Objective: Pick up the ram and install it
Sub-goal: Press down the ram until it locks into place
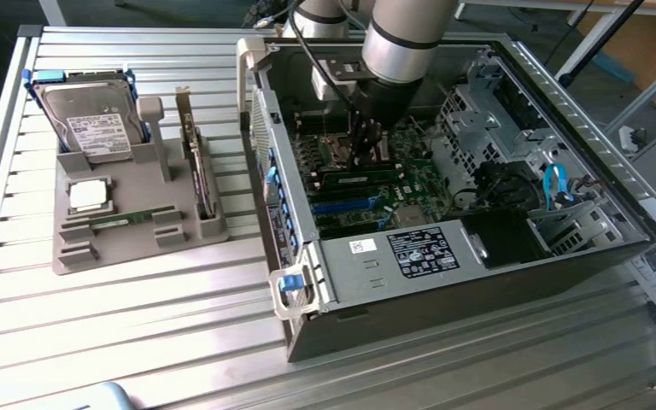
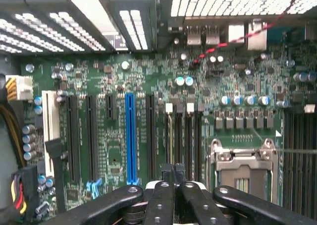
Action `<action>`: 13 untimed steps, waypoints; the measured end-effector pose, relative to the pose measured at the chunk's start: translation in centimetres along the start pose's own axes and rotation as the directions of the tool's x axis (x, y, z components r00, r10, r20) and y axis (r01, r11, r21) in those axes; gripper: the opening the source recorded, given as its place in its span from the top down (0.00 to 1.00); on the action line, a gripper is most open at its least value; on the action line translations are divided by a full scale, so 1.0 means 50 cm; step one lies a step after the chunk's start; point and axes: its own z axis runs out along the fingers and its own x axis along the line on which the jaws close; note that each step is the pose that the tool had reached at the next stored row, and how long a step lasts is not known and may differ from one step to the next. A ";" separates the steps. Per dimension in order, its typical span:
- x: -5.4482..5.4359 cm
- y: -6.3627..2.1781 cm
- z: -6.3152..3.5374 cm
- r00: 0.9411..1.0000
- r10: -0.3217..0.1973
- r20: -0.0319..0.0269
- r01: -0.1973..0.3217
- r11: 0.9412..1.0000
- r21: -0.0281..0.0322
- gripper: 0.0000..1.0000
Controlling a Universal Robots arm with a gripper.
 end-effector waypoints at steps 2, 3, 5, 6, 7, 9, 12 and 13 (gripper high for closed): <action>0.000 0.007 0.000 1.000 0.000 0.000 0.000 1.000 0.000 0.89; 0.000 0.008 0.000 1.000 0.000 0.000 0.000 1.000 0.000 0.89; 0.000 0.008 0.000 1.000 0.000 0.000 0.000 1.000 0.000 0.89; 0.000 0.008 0.000 1.000 0.000 0.000 0.000 1.000 0.000 0.89; 0.000 0.008 0.000 1.000 0.000 0.000 0.000 1.000 0.000 0.89; 0.000 0.009 0.000 1.000 0.000 0.000 0.000 1.000 0.000 0.89; 0.000 0.009 0.003 1.000 0.000 0.000 0.000 1.000 0.000 0.89; 0.000 0.009 0.004 1.000 0.000 0.000 0.000 1.000 0.000 0.89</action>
